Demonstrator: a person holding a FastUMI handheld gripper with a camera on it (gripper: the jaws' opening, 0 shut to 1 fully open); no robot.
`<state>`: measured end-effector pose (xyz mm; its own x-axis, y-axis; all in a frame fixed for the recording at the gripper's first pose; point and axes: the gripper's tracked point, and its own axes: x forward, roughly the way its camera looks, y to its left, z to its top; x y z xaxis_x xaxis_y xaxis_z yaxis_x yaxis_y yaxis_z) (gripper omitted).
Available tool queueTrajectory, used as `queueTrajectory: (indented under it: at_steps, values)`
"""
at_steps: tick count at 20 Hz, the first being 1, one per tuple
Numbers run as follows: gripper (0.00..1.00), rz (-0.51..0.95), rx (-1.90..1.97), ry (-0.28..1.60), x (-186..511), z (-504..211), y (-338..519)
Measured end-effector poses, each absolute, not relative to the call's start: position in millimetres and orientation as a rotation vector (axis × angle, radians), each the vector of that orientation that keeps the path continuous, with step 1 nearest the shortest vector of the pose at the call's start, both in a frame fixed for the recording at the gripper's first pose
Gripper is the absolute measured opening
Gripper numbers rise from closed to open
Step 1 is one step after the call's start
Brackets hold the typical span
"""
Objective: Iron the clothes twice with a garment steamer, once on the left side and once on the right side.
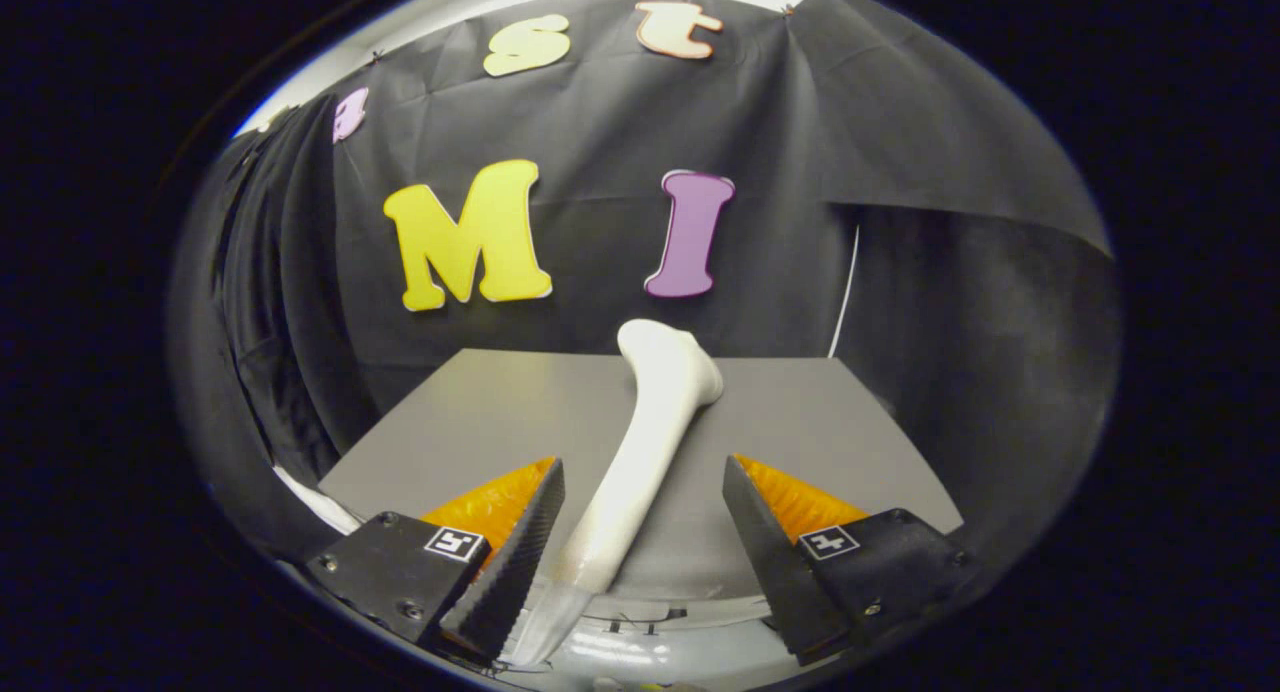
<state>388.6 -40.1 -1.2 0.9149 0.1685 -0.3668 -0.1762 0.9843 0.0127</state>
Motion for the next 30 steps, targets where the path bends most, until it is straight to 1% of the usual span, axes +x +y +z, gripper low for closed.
queueTrajectory:
  at_steps: [1, 3, 4, 5, 7, 8, 9, 12, 14, 15, 18, 19, 23, 25, 30]
  values:
    - [0.94, 0.181, -0.009, 0.404, 397.4, -9.6, -39.7]
    - [0.88, 0.205, 0.034, 0.456, 408.0, -25.5, -33.2]
    - [0.87, 0.223, 0.049, 0.479, 411.2, -31.8, -28.0]
    - [0.83, 0.239, 0.049, 0.496, 413.2, -36.2, -23.2]
    - [0.77, 0.246, 0.015, 0.478, 419.5, -37.4, -20.5]
    - [0.7, 0.243, 0.019, 0.475, 416.7, -38.2, -19.2]
    - [0.68, 0.238, 0.032, 0.468, 419.4, -36.5, -18.8]
    - [0.64, 0.235, 0.091, 0.47, 418.8, -36.1, -22.1]
    - [0.57, 0.25, 0.15, 0.475, 417.8, -35.1, -17.8]
    - [0.5, 0.26, 0.186, 0.471, 416.8, -31.9, -14.8]
    - [0.39, 0.28, 0.245, 0.432, 413.6, -19.4, -7.1]
    - [0.36, 0.283, 0.247, 0.422, 406.9, -16.1, -6.4]
    - [0.34, 0.302, 0.238, 0.358, 375.1, 12.2, 0.3]
    - [0.34, 0.299, 0.243, 0.301, 350.9, 43.1, 10.1]
    - [0.34, 0.342, 0.245, 0.127, 278.6, 134.1, 53.4]
